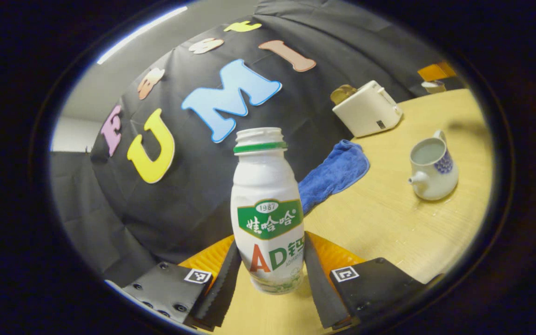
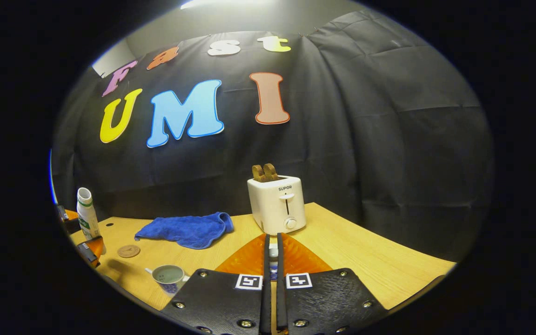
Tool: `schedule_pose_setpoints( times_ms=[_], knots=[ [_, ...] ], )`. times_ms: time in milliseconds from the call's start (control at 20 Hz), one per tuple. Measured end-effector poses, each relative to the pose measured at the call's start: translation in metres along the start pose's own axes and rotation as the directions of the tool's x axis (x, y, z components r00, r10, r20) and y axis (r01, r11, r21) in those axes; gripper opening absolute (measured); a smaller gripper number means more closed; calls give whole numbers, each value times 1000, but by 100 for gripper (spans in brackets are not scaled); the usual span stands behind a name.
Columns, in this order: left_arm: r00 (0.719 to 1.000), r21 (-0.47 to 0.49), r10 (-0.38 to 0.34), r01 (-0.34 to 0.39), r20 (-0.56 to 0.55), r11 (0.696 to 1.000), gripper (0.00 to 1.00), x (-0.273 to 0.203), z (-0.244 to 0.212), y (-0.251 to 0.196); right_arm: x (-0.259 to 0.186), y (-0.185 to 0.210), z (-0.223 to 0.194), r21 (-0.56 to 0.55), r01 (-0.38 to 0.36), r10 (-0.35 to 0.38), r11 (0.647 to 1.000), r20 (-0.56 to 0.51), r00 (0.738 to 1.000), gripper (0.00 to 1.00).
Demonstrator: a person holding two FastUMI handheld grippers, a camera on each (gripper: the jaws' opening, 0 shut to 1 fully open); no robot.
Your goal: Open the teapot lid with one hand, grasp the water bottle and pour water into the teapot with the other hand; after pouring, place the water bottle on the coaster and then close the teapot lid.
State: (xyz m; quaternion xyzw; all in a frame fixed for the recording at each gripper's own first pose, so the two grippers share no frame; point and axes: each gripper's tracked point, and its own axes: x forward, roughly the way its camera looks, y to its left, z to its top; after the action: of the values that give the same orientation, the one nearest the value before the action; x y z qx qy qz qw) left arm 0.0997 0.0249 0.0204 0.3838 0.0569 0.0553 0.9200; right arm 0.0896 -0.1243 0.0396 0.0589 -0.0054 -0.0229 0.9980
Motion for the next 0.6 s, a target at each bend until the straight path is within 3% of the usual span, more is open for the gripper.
schedule_pose_setpoints(
  times_ms=[100, 250, 600],
  knots=[
    [1000, 91, 6, -7, 10, 996, 78, 0, 6, -1, -2, -3, 0, -3, 11, -11, 1000, 14, 1000, 4],
    [999, 210, 16, -22, 32, 977, 78, 1, 18, -3, -3, -6, -1, -7, 23, -22, 1000, 22, 1000, 4],
    [995, 427, 21, -61, 98, 902, 82, 4, 48, -12, -5, -14, -2, 10, 35, -35, 999, 22, 999, 4]
  ],
)
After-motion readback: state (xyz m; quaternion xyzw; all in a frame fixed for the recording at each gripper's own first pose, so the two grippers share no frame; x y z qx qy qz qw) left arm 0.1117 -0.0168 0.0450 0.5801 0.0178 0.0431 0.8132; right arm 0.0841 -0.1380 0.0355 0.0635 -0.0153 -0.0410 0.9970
